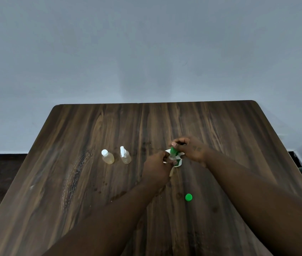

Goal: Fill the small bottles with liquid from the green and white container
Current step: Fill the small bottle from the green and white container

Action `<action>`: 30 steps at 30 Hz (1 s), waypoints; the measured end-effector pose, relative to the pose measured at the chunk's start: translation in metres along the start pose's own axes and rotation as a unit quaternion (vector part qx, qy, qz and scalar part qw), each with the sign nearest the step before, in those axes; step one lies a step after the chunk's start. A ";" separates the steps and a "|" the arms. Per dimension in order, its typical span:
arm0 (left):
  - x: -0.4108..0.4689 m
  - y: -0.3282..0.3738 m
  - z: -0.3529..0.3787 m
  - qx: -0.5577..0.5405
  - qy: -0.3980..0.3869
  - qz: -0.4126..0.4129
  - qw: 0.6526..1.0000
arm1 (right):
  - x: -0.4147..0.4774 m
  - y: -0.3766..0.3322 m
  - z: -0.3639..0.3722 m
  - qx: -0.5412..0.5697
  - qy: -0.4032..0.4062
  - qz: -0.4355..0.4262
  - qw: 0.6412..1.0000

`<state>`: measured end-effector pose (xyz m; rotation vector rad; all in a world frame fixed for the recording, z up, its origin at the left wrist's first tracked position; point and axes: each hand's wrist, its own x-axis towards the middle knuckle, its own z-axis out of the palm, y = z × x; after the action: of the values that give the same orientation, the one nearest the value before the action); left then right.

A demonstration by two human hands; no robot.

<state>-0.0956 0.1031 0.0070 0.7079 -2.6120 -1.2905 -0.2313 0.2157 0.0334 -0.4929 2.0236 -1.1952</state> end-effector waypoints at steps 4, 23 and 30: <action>0.000 -0.001 0.000 0.004 -0.007 0.001 1.000 | -0.003 -0.001 0.002 0.008 0.021 0.003 1.000; 0.004 -0.004 0.001 0.030 -0.010 -0.006 0.999 | 0.008 0.004 0.008 -0.071 0.051 0.027 0.996; 0.002 -0.003 0.001 0.030 -0.018 -0.005 0.999 | 0.007 -0.003 0.007 -0.105 0.051 0.027 0.993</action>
<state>-0.0967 0.1015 0.0038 0.7141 -2.6898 -1.2419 -0.2305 0.2059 0.0308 -0.4826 2.2494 -0.9971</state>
